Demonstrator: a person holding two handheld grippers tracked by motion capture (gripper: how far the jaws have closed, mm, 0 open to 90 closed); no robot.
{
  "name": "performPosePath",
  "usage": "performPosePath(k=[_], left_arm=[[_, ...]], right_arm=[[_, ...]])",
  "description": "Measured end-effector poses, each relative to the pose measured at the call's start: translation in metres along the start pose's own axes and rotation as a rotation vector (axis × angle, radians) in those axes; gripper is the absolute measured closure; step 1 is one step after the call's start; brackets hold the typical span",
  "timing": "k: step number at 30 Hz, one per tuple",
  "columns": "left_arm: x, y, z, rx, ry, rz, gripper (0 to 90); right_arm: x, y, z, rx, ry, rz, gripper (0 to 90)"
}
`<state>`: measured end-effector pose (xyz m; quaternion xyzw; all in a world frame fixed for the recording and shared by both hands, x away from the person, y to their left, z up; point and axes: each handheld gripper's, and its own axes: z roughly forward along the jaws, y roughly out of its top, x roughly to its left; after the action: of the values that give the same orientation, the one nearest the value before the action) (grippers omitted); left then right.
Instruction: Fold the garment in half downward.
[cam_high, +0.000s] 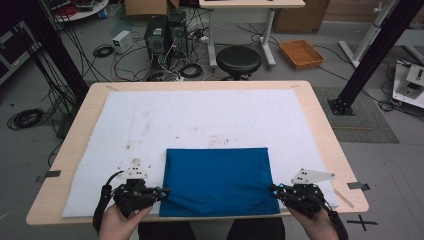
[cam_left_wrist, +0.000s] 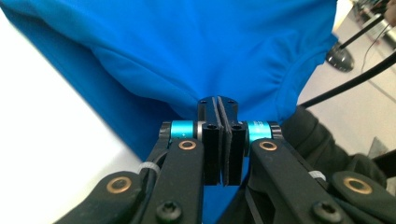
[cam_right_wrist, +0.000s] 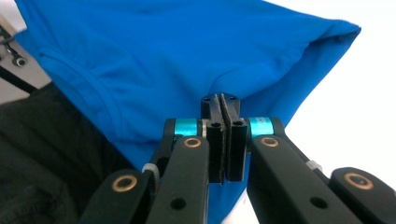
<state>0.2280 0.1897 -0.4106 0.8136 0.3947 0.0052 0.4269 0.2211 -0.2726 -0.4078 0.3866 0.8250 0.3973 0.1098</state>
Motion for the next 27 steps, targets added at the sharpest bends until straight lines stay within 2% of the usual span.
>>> performPosePath(k=[7,8,9,11,13,18,19,20,21,22,24,27], left_arm=[[0.0,-0.007,0.009,0.032,0.026,0.015,87.9],[0.0,-0.006,0.009,0.028,0.042,0.016,84.3],[0.0,-0.005,0.008,0.026,0.064,0.011,76.5],[0.002,-0.002,0.007,0.002,0.088,0.009,69.8],[0.006,0.005,0.006,-0.026,0.113,0.0,62.0],[0.026,0.031,0.009,-0.1,0.183,0.0,58.9],[0.026,0.031,0.009,-0.1,0.183,0.0,58.7],[0.039,0.043,0.014,-0.122,0.218,0.001,58.7],[0.045,0.048,0.017,-0.132,0.245,0.003,58.8],[0.051,0.053,0.021,-0.137,0.267,0.006,58.7],[0.065,0.06,0.029,-0.147,0.294,-0.012,57.6],[0.081,0.068,0.041,-0.154,0.337,-0.01,55.5]], right_arm=[[0.0,-0.009,0.005,0.03,-0.006,-0.004,88.0],[-0.001,-0.01,0.006,0.027,-0.005,-0.002,83.0],[-0.002,-0.009,0.006,0.027,-0.012,0.004,79.0],[-0.005,-0.008,0.005,0.011,-0.023,0.014,75.4],[-0.011,-0.003,0.004,-0.011,-0.059,0.025,70.8],[-0.039,0.02,0.012,-0.067,-0.122,0.065,65.2],[-0.039,0.02,0.012,-0.067,-0.122,0.065,65.2],[-0.046,0.025,0.017,-0.077,-0.131,0.087,64.1],[-0.061,0.037,0.028,-0.096,-0.151,0.109,63.4],[-0.067,0.041,0.033,-0.099,-0.16,0.115,62.0],[-0.078,0.049,0.045,-0.101,-0.167,0.13,61.3],[-0.093,0.058,0.062,-0.089,-0.172,0.164,60.1]])
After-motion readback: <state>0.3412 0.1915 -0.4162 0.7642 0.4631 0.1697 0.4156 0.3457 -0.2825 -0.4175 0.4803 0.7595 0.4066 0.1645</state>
